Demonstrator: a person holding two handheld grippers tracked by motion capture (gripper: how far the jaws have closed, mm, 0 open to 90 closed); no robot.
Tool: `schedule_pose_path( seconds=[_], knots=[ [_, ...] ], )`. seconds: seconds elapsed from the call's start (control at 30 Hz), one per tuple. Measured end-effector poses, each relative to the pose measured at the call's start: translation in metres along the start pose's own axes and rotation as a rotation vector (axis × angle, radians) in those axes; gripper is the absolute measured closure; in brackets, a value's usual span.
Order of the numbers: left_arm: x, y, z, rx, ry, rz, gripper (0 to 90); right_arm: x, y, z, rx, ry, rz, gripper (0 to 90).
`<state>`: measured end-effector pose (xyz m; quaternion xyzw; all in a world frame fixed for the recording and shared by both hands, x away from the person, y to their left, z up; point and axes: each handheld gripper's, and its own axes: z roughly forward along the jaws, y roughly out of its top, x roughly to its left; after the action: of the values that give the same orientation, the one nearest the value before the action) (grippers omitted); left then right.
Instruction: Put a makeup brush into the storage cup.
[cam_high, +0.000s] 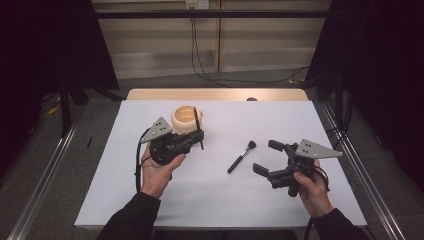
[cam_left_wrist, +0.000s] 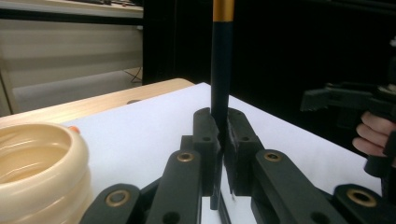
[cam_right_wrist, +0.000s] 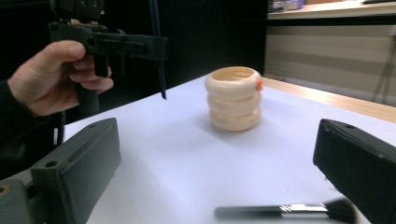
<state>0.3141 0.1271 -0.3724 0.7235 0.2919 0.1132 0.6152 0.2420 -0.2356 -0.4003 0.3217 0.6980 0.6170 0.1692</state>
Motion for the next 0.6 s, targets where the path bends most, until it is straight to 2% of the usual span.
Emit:
schedule_pose_path(
  seconds=[0.13,0.17,0.2,0.23,0.27,0.33,0.37,0.4,0.43,0.47,0.5,0.53,0.6],
  knots=[
    [0.008,0.003,-0.003,-0.003,0.030,0.007,84.5,-0.002,-0.008,-0.012,0.014,-0.036,-0.011,0.0],
    [0.009,0.005,-0.003,-0.013,0.026,-0.002,84.4,-0.003,-0.010,-0.016,0.014,-0.052,-0.007,0.0],
    [0.011,0.007,-0.005,-0.008,0.045,0.015,84.4,-0.005,-0.012,-0.019,0.008,-0.056,0.000,0.0],
    [0.013,0.008,-0.006,-0.014,0.035,0.009,84.4,-0.006,-0.014,-0.023,0.007,-0.064,0.005,0.0],
    [0.015,0.010,-0.007,-0.010,0.052,0.021,84.4,-0.007,-0.016,-0.027,0.010,-0.078,0.006,0.0],
    [0.018,0.011,-0.008,-0.017,0.061,0.009,84.4,-0.008,-0.020,-0.033,0.014,-0.087,0.009,0.0],
    [0.020,0.012,-0.008,-0.008,0.071,0.018,84.4,-0.008,-0.022,-0.035,0.013,-0.095,0.016,0.0],
    [0.021,0.013,-0.007,-0.014,0.078,0.007,84.4,-0.008,-0.023,-0.037,0.018,-0.099,0.015,0.0],
    [0.023,0.013,-0.007,-0.014,0.072,0.009,84.4,-0.008,-0.025,-0.038,0.020,-0.106,0.015,0.0],
    [0.024,0.014,-0.007,-0.008,0.087,0.025,84.4,-0.008,-0.027,-0.039,0.018,-0.111,0.010,0.0],
    [0.026,0.015,-0.007,-0.003,0.078,0.032,84.4,-0.008,-0.029,-0.040,0.018,-0.115,0.009,0.0],
    [0.025,0.015,-0.007,-0.011,0.100,0.016,84.4,-0.008,-0.030,-0.041,0.018,-0.119,0.011,0.0],
    [0.029,0.016,-0.006,-0.016,0.095,0.016,84.4,-0.008,-0.032,-0.043,0.022,-0.127,0.009,0.0]
  ],
)
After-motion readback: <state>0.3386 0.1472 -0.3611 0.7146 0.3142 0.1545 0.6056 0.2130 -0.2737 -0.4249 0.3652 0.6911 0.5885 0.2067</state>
